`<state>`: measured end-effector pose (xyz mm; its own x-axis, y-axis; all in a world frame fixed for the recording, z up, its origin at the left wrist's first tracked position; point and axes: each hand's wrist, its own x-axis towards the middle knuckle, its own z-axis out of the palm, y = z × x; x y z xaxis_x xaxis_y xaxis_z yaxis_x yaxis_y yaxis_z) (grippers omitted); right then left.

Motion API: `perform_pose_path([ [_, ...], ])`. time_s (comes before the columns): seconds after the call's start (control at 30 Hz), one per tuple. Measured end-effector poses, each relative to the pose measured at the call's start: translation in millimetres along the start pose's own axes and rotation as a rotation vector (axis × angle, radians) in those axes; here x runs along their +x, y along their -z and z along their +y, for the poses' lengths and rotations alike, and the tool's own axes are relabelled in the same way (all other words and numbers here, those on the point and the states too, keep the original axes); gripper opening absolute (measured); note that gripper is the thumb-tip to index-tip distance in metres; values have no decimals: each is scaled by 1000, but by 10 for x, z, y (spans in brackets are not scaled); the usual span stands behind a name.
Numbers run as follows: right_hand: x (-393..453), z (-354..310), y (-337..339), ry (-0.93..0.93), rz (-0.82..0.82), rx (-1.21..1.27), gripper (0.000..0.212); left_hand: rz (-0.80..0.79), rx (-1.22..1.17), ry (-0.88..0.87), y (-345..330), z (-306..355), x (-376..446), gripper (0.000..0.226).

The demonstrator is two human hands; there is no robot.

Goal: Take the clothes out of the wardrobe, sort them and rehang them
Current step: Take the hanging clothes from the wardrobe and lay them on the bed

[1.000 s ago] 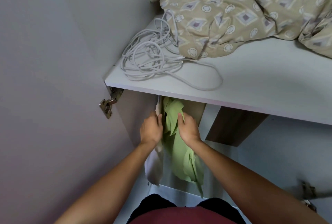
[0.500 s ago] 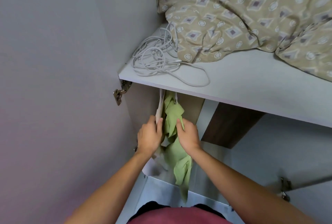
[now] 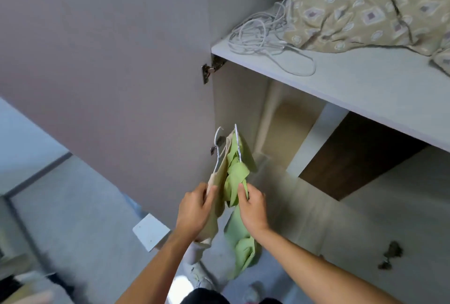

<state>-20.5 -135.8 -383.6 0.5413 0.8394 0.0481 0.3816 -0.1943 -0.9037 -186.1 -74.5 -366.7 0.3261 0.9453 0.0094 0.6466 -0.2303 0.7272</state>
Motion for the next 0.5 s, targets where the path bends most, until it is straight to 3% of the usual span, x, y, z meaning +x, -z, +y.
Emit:
perform_pose_path([
  [0.13, -553, -101, -188, -22, -170, 30, 36, 51, -34, 47, 226, -396, -594, 53],
  [0.5, -1966, -284, -1234, 43, -356, -73, 45, 122, -106, 178, 843, -1518, -2000, 49],
])
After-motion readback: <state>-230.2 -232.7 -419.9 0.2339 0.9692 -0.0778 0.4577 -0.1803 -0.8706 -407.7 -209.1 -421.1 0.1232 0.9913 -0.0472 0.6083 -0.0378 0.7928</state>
